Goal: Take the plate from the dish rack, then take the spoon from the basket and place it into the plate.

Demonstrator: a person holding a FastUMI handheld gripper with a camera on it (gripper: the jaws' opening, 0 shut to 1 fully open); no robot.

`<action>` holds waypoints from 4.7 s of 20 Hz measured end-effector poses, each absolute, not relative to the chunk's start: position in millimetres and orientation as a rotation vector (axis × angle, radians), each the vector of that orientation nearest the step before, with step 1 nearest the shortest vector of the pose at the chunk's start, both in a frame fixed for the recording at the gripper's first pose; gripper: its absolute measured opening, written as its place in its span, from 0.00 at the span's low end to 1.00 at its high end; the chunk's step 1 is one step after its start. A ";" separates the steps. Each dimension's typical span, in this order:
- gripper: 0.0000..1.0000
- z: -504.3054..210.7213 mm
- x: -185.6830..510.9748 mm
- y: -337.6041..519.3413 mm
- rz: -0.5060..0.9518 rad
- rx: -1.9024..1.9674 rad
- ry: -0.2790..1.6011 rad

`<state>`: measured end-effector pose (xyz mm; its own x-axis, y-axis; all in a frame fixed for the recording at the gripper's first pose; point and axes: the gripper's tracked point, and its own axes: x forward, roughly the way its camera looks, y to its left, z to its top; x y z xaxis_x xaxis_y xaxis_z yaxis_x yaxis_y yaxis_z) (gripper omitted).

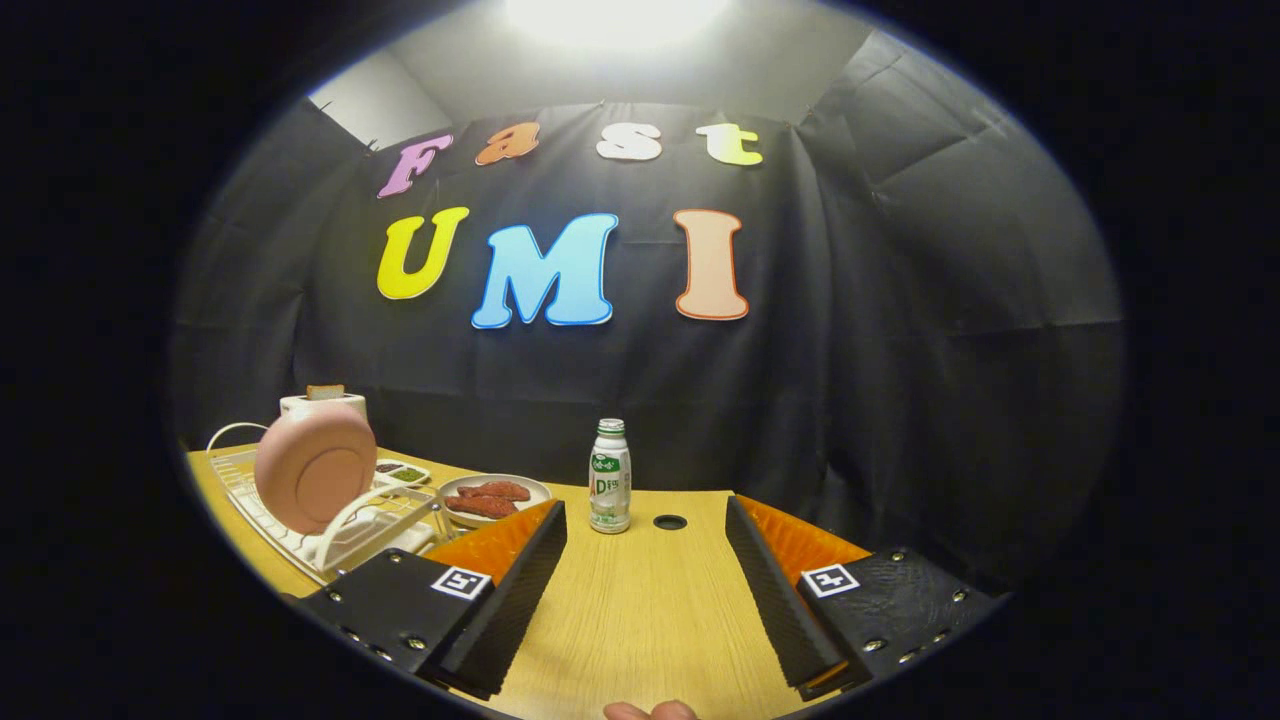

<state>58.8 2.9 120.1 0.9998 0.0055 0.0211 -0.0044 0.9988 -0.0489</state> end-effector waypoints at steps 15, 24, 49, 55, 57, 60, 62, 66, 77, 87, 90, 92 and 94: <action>0.97 222.0 37.4 145.7 0.118 -0.030 0.136; 0.97 186.1 56.1 230.2 0.192 0.012 0.508; 0.07 97.7 123.3 284.2 -0.302 -0.281 0.835; 0.05 110.4 128.8 285.4 -0.319 -0.344 0.850; 0.05 118.7 131.8 289.0 -0.317 -0.395 0.851; 0.05 127.9 134.4 295.0 -0.315 -0.450 0.844; 0.05 135.9 135.0 291.7 -0.346 -0.483 0.831; 0.05 171.5 144.5 295.4 -0.322 -0.369 0.762; 0.05 206.9 67.0 240.2 -0.159 -0.165 0.730; 0.05 147.3 -39.6 169.5 -0.082 -0.104 0.819; 0.05 112.0 -63.2 165.7 -0.046 -0.020 0.890; 0.05 90.5 -75.2 165.7 -0.026 0.029 0.930; 0.05 73.5 -84.7 164.0 -0.020 0.035 0.959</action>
<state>-84.7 164.0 73.5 0.5742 -0.0016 -0.8187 0.0323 0.9993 0.0207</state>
